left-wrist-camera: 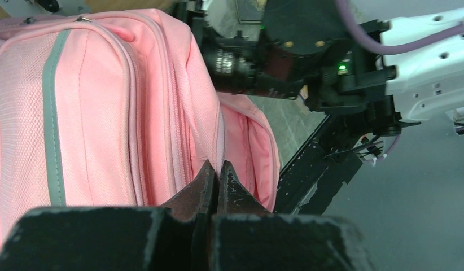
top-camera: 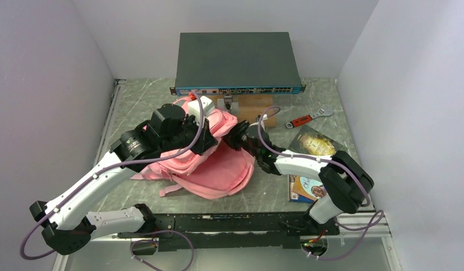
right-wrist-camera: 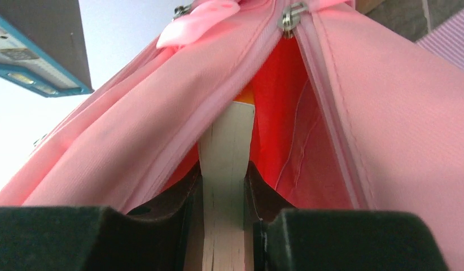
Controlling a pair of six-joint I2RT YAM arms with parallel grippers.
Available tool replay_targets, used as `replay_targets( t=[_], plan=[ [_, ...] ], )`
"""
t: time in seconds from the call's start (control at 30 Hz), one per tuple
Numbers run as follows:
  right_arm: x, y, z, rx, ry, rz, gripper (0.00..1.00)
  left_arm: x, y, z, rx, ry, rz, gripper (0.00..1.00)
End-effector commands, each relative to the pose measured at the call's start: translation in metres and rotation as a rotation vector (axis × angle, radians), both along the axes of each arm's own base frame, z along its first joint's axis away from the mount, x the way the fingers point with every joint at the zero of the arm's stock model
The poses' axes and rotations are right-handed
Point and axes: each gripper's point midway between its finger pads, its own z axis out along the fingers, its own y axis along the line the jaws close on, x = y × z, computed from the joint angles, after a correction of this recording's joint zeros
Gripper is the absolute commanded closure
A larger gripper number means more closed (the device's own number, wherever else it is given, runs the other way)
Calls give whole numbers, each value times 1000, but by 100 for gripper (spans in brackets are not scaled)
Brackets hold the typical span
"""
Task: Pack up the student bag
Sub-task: Place the book in the student bag.
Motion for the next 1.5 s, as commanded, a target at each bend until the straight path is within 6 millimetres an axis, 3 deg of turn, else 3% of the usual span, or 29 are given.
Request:
replay_targets(
  t=[0.0, 0.57, 0.7, 0.97, 1.1, 1.3, 1.43, 1.47],
  plan=[
    [25, 20, 69, 138, -178, -53, 100, -15, -19, 70, -191, -80, -109, 100],
    [37, 99, 7, -23, -183, -21, 100, -9, -13, 62, -195, -107, -71, 100],
    [22, 93, -5, -12, -219, 34, 100, -4, -4, 55, -173, -121, -29, 100],
    [-5, 78, 34, 66, -273, 108, 100, 1, 9, 42, -124, -149, 4, 100],
    [-4, 80, 33, 86, -253, 105, 100, -2, 4, 46, -143, -140, -32, 100],
    [0, 104, 8, 60, -195, 67, 100, -11, -10, 57, -220, -102, -92, 100],
    [18, 113, -12, -22, -184, 2, 100, -11, -12, 55, -230, -82, -88, 100],
    [22, 113, -14, -37, -187, -11, 96, -10, -11, 53, -226, -84, -78, 100]
  ],
)
